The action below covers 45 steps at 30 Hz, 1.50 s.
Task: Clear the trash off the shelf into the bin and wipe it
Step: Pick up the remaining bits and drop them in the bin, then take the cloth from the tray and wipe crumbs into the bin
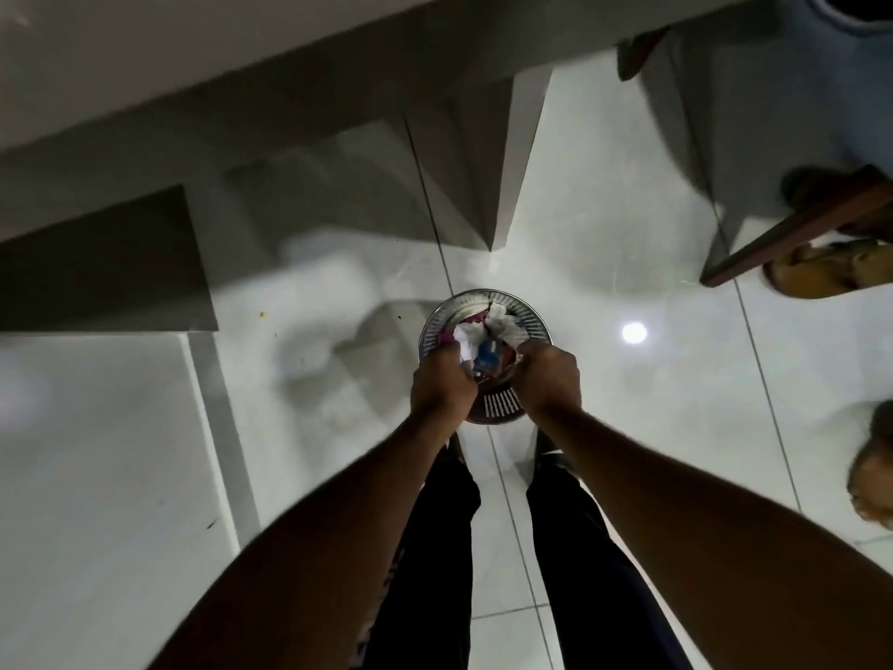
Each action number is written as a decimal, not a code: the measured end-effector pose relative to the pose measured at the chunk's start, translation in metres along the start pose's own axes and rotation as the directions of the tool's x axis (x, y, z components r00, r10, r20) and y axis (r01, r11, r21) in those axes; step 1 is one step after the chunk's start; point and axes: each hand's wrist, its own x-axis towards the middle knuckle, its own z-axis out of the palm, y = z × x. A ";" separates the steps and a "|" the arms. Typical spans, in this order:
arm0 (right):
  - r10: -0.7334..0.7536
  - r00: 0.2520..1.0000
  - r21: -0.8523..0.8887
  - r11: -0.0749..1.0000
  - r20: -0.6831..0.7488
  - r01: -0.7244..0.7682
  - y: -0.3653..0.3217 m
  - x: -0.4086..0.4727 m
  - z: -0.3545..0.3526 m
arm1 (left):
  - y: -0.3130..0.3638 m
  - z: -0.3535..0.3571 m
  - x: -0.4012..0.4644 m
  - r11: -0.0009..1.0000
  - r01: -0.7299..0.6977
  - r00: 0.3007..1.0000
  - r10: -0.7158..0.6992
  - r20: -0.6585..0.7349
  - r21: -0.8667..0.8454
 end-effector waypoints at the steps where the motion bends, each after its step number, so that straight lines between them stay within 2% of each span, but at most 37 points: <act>1: -0.014 1.000 0.017 1.000 -0.021 0.014 -0.002 -0.006 -0.007 | 0.003 -0.009 -0.006 1.000 -0.020 1.000 0.021 -0.015 0.013; 4: -0.111 0.987 0.089 0.989 -0.119 0.122 -0.016 -0.035 -0.042 | 0.026 -0.056 -0.037 0.987 -0.161 0.983 0.163 -0.086 0.028; 7: -0.203 0.948 0.144 0.959 -0.247 0.243 -0.039 -0.081 -0.100 | 0.063 -0.124 -0.090 0.941 -0.338 0.929 0.334 -0.157 0.000; 9: -0.242 0.915 0.165 0.937 -0.324 0.307 -0.057 -0.114 -0.141 | 0.088 -0.170 -0.130 0.873 -0.486 0.850 0.479 -0.220 0.025; 13: -0.261 0.823 0.175 0.902 -0.505 0.394 -0.102 -0.170 -0.233 | 0.132 -0.268 -0.190 0.700 -0.706 0.608 0.677 -0.416 0.108; 15: -0.243 0.788 0.179 0.897 -0.566 0.404 -0.128 -0.185 -0.270 | 0.150 -0.312 -0.203 0.657 -0.732 0.523 0.713 -0.468 0.182; 17: -0.270 0.748 0.140 0.890 -0.606 0.435 -0.156 -0.194 -0.307 | 0.162 -0.355 -0.205 0.654 -0.721 0.484 0.710 -0.511 0.227; 20: -0.389 0.700 0.016 0.868 -0.599 0.497 -0.193 -0.187 -0.356 | 0.176 -0.400 -0.191 0.731 -0.643 0.528 0.638 -0.560 0.227; 22: -0.430 0.707 -0.032 0.865 -0.561 0.501 -0.215 -0.174 -0.387 | 0.186 -0.421 -0.178 0.762 -0.599 0.576 0.624 -0.528 0.246; 25: -0.470 0.739 -0.102 0.869 -0.483 0.485 -0.242 -0.141 -0.433 | 0.213 -0.442 -0.150 0.799 -0.515 0.683 0.601 -0.414 0.311; 28: -0.497 0.755 -0.183 0.865 -0.427 0.466 -0.255 -0.097 -0.479 | 0.248 -0.457 -0.113 0.803 -0.482 0.713 0.593 -0.376 0.351; 33: -0.417 0.830 -0.190 0.909 -0.370 0.371 -0.257 0.000 -0.547 | 0.294 -0.462 -0.041 0.830 -0.370 0.768 0.526 -0.366 0.418; 38: -0.382 0.873 -0.212 0.920 -0.302 0.330 -0.253 0.122 -0.585 | 0.323 -0.457 0.036 0.886 -0.277 0.839 0.412 -0.355 0.373; 42: -0.317 0.913 -0.165 0.945 -0.256 0.282 -0.245 0.190 -0.581 | 0.326 -0.450 0.076 0.910 -0.188 0.881 0.322 -0.345 0.371; 45: -0.294 0.947 -0.271 0.929 -0.127 0.252 -0.240 0.226 -0.562 | 0.325 -0.436 0.094 0.929 -0.116 0.898 0.250 -0.361 0.352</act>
